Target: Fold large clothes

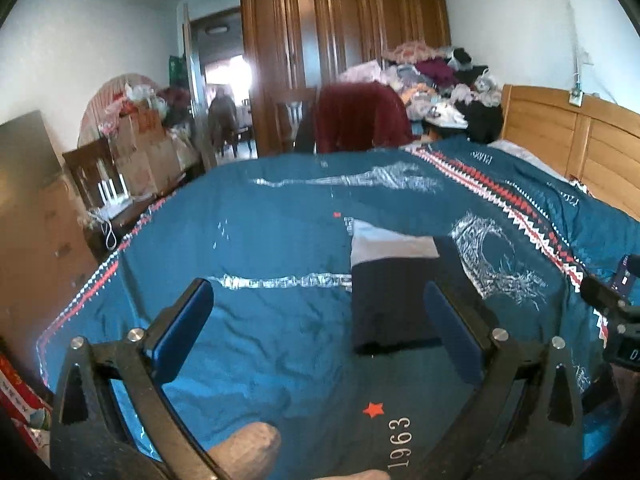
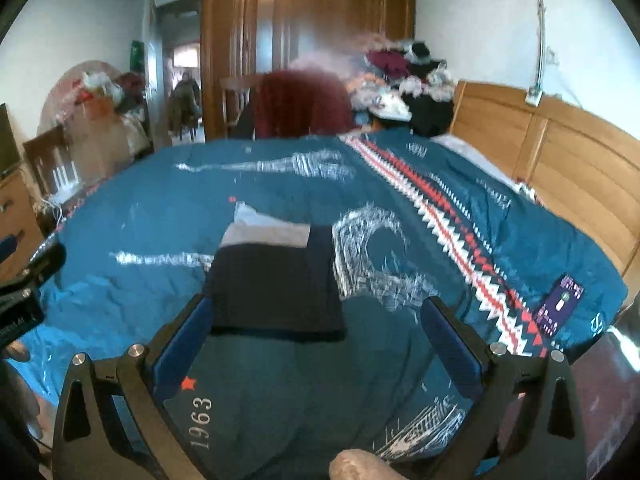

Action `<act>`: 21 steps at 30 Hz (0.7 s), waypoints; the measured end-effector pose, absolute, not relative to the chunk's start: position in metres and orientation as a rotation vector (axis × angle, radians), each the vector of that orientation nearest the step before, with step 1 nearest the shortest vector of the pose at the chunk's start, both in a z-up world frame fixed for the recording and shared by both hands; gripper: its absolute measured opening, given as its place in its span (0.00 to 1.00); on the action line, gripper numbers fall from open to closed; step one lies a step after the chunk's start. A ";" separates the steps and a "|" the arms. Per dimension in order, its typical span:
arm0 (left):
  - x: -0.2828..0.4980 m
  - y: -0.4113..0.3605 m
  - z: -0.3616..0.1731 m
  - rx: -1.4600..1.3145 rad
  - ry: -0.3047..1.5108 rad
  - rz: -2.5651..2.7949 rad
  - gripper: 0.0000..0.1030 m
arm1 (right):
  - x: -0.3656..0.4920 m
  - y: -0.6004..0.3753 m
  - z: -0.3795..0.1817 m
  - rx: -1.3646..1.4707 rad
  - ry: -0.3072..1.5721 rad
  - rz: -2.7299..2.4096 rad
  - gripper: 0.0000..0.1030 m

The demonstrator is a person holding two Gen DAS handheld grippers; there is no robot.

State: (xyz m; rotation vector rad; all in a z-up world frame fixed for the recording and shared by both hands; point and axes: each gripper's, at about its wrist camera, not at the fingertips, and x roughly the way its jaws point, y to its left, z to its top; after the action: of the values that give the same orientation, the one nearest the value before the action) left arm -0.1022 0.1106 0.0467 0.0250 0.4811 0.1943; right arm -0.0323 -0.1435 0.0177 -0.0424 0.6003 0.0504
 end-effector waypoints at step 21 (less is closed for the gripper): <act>-0.083 0.122 0.023 0.035 0.655 0.192 1.00 | -0.015 -0.123 -0.018 -0.092 0.713 0.084 1.00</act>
State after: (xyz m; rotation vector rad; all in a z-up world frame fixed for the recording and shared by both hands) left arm -0.0833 0.1220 0.0232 0.0351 0.6551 0.1921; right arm -0.0146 -0.1230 -0.0179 -0.0924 0.7134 0.0845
